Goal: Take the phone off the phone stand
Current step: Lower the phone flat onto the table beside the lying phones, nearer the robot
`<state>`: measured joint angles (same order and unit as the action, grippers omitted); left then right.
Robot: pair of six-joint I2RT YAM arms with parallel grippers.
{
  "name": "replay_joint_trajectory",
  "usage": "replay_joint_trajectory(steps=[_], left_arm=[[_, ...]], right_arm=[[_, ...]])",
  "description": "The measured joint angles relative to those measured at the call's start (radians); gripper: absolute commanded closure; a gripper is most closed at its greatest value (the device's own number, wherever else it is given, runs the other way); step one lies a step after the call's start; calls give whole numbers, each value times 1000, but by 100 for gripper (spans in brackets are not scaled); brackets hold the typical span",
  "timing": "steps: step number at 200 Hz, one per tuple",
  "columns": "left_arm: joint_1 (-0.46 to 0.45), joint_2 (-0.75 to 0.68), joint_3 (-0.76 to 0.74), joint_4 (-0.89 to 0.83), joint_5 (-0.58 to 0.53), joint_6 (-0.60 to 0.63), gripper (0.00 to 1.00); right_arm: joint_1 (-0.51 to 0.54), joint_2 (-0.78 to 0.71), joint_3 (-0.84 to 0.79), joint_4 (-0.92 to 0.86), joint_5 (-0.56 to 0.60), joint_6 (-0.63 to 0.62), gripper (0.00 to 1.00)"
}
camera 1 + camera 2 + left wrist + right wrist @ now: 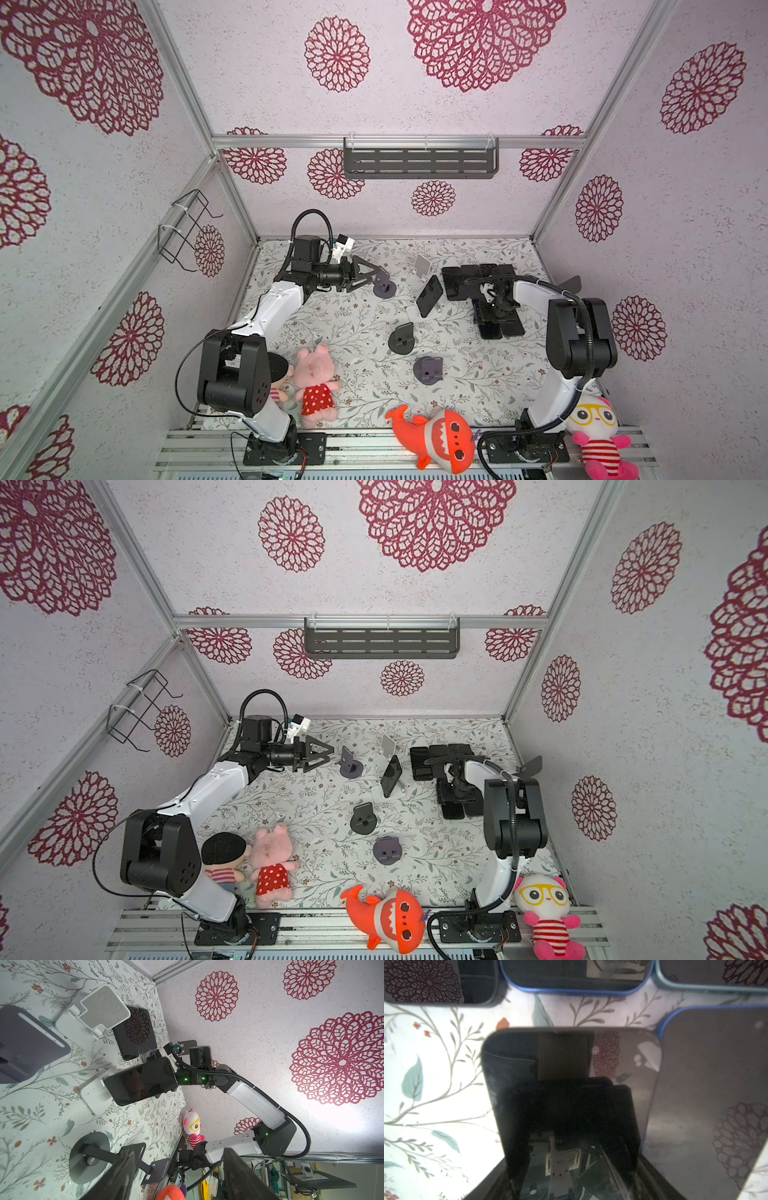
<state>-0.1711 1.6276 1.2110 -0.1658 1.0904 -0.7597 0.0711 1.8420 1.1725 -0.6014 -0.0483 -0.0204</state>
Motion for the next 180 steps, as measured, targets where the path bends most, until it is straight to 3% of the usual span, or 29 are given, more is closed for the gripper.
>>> replay_joint_trajectory(steps=[77,180], left_arm=[[3,0,-3,30,3,-12,29],[4,0,-6,34,8,-16,30]], right_arm=[[1,0,0,5,0,16,20],[7,-2,0,7,21,22,26]])
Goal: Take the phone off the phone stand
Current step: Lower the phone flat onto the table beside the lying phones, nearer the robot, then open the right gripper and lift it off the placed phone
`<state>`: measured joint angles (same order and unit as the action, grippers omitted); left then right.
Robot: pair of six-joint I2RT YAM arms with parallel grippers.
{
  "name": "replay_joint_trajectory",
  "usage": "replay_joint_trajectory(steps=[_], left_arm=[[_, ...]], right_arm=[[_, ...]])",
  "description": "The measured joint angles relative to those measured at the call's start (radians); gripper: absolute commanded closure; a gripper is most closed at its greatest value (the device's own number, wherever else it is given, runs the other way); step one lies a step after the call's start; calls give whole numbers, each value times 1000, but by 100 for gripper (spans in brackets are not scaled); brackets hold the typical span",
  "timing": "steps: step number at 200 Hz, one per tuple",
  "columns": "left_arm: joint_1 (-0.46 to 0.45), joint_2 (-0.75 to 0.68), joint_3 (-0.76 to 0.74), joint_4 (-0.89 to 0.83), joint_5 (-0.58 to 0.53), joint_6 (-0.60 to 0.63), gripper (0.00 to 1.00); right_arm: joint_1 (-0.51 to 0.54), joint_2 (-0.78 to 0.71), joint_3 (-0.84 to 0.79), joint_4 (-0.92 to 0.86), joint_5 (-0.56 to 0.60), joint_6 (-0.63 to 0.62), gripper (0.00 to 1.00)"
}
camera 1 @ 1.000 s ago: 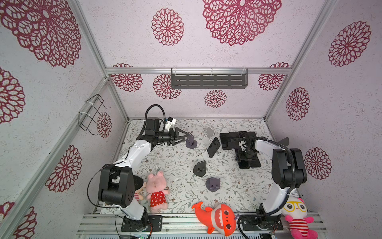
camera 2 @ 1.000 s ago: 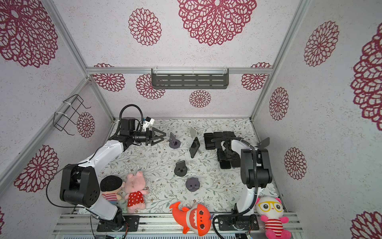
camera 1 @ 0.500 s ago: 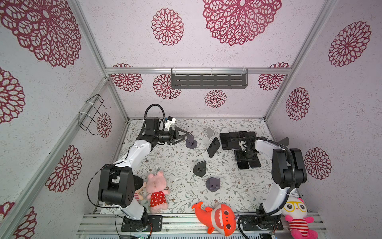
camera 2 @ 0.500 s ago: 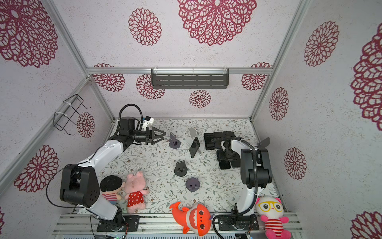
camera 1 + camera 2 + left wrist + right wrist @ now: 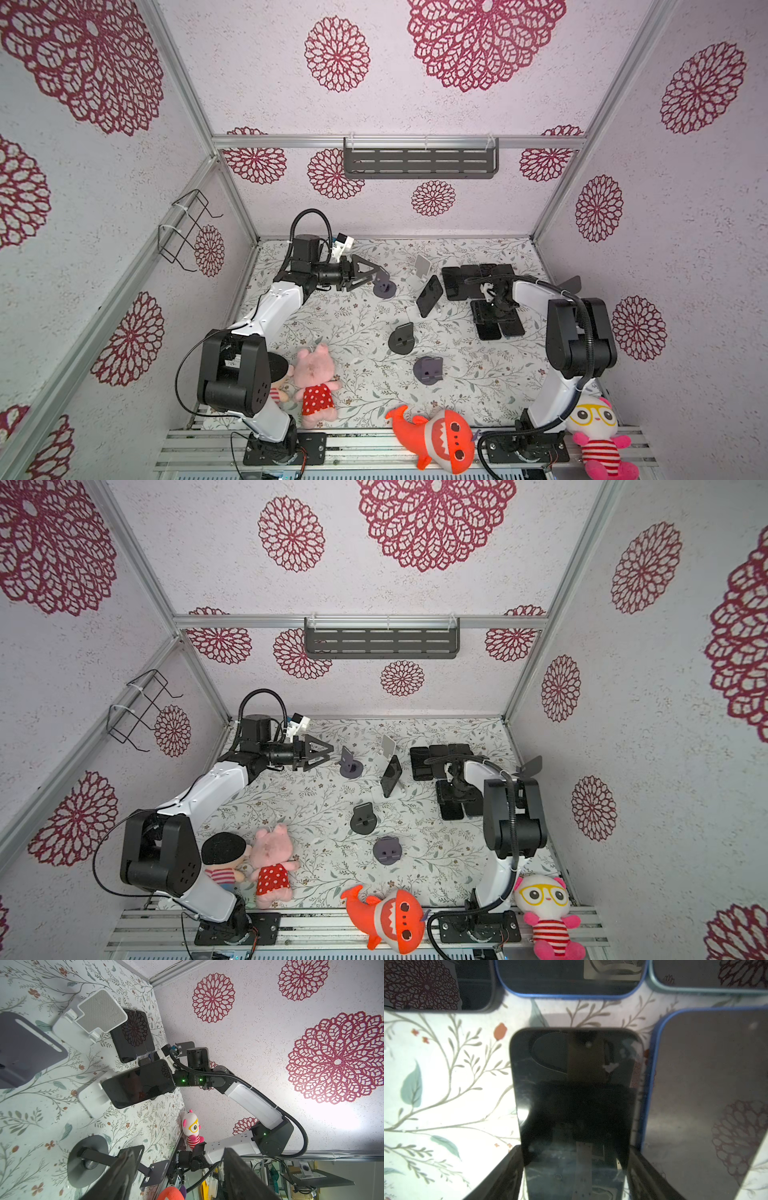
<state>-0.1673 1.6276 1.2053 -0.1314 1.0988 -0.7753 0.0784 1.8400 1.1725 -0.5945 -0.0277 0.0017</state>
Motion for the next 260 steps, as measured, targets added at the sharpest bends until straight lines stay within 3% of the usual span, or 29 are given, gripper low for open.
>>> replay_joint_trajectory(steps=[76,129,161,209,260], left_arm=[[0,0,-4,14,8,-4,30],[1,-1,-4,11,10,3,29],[1,-6,-4,0,10,9,29],[1,-25,-4,-4,10,13,29],[1,-27,-4,-7,10,16,29]], right_arm=[[-12,-110,37,-31,-14,-2,18],[-137,-129,107,-41,-3,-18,18],[-246,-75,112,-40,-78,-48,2],[-262,6,102,-14,-187,-60,1],[-261,38,82,15,-187,-64,2]])
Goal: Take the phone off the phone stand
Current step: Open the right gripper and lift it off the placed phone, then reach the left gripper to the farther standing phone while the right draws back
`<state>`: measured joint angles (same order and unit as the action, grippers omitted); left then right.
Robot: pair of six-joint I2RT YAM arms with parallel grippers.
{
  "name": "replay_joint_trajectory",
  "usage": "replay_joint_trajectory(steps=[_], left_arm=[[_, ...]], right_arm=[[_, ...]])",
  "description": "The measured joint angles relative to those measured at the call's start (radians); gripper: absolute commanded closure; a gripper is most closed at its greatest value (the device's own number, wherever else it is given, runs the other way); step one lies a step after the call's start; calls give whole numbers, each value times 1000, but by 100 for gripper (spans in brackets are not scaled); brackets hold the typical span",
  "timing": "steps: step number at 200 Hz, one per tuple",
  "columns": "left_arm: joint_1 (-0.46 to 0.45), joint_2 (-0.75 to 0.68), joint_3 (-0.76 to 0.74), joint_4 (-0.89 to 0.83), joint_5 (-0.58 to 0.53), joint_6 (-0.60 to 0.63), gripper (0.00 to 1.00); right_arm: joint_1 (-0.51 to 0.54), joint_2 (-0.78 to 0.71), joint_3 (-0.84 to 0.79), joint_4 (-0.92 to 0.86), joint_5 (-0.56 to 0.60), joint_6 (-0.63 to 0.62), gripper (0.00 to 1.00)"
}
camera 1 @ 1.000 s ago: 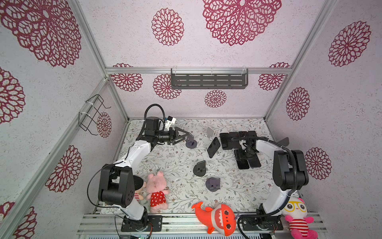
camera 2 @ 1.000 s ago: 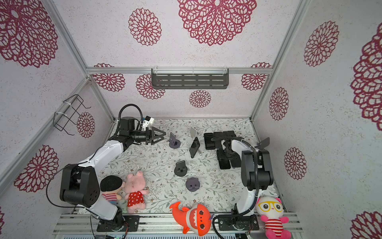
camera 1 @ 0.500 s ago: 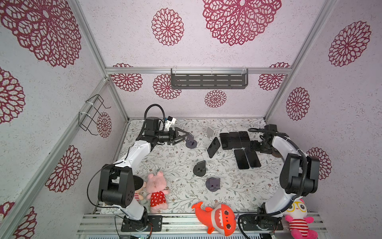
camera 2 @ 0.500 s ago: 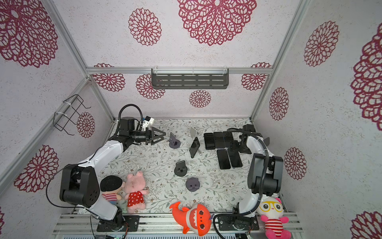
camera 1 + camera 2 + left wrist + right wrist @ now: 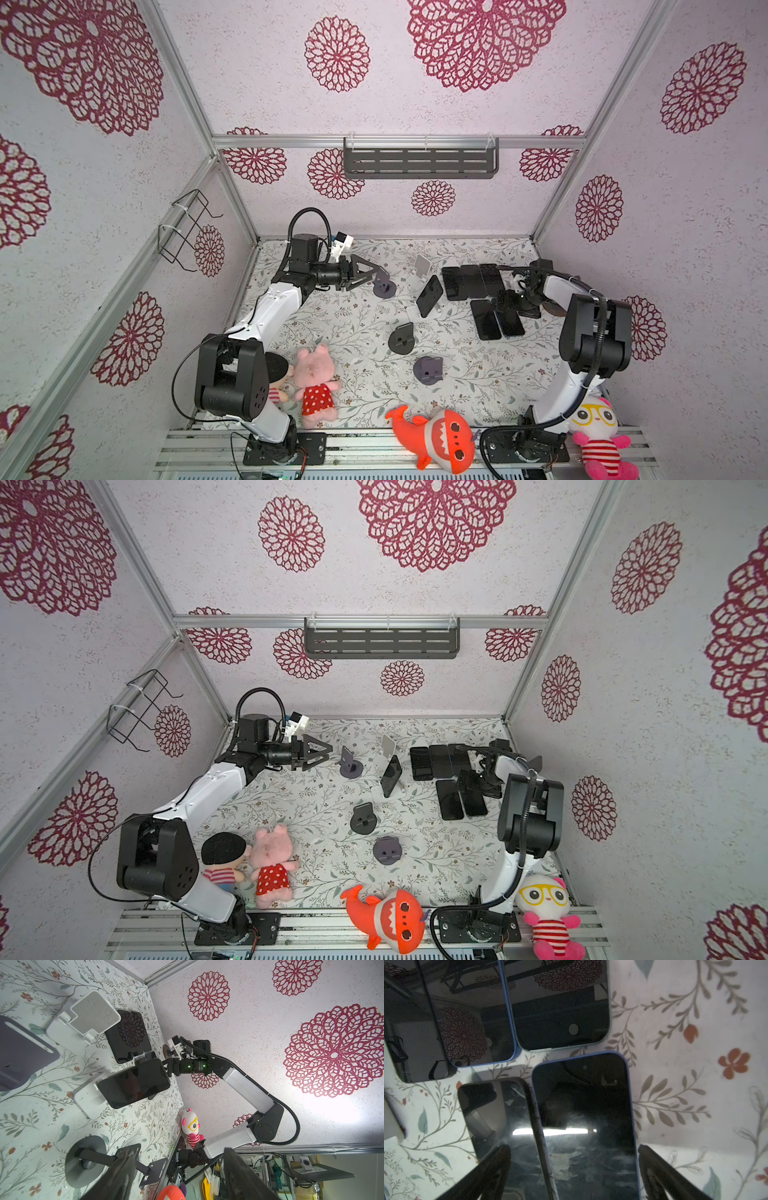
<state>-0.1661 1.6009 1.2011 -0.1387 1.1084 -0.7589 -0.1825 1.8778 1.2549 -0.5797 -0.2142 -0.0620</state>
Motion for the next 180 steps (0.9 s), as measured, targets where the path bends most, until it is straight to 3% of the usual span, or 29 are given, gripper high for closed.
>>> replay_joint_trajectory(steps=[130,180], left_arm=[[0,0,0,-17,-2,15,30],[-10,-32,16,-128,-72,129,29]], right_arm=[[1,5,-21,36,-44,10,1],[3,-92,-14,-18,-30,50,2]])
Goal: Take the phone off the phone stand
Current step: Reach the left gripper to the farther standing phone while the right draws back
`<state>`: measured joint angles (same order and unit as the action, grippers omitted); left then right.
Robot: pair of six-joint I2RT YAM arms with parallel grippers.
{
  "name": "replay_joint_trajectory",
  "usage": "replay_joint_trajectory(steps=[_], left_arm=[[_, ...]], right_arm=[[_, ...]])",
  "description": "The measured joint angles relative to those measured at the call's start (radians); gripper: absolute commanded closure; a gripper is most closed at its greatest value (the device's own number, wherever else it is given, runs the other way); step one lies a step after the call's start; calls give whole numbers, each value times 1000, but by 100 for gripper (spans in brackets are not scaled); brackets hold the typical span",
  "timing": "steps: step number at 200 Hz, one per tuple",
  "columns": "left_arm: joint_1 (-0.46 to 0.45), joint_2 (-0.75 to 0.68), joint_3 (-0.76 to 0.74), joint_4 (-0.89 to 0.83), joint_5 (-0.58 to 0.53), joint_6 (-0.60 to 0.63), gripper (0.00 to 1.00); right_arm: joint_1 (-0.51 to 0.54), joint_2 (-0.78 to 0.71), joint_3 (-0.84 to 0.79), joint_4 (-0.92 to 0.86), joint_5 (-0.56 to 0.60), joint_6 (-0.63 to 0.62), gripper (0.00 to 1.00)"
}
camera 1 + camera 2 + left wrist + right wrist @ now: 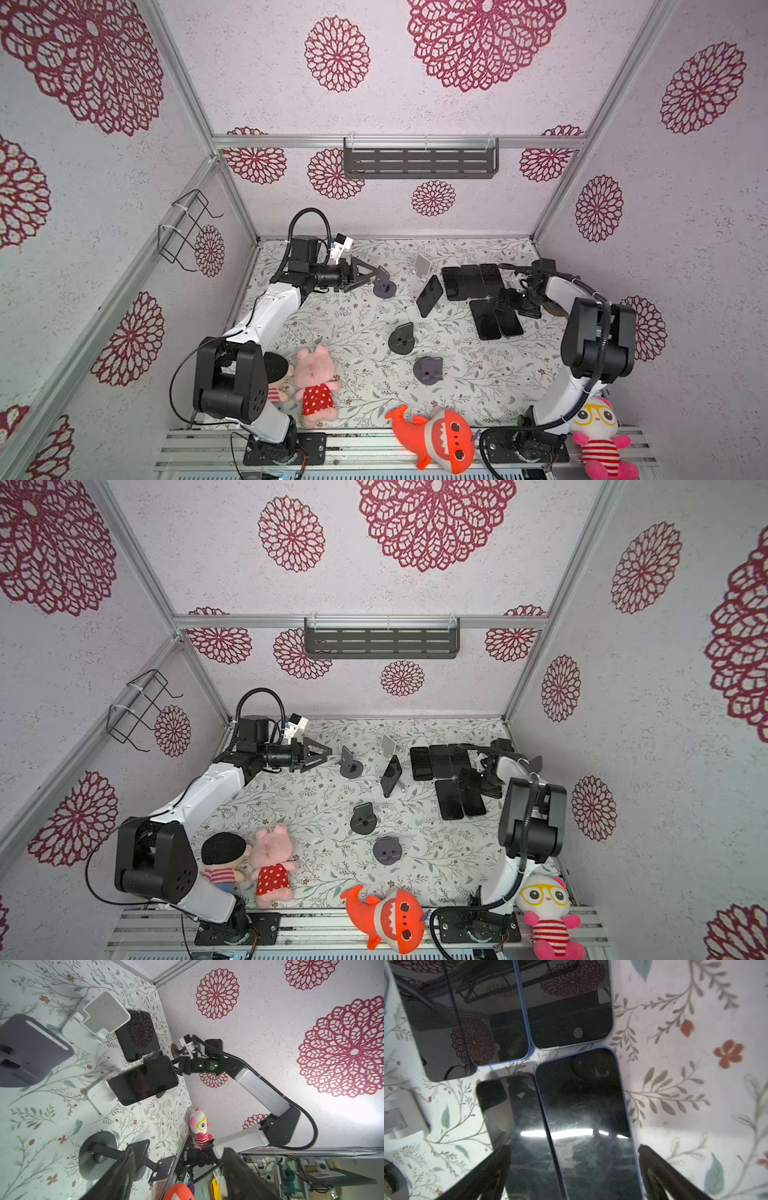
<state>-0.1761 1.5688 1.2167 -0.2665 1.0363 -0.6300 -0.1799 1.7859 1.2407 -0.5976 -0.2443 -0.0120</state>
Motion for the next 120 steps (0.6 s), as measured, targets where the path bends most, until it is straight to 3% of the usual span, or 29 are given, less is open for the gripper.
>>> replay_joint_trajectory(steps=[38,69,120], left_arm=[[-61,-42,49,-75,-106,122,28],[-137,-35,108,-103,-175,180,30],[-282,86,308,-140,-256,341,29]], right_arm=[[16,-181,-11,-5,-26,42,4],[105,-303,-61,-5,-37,76,7],[149,-448,-185,-37,-112,127,9]])
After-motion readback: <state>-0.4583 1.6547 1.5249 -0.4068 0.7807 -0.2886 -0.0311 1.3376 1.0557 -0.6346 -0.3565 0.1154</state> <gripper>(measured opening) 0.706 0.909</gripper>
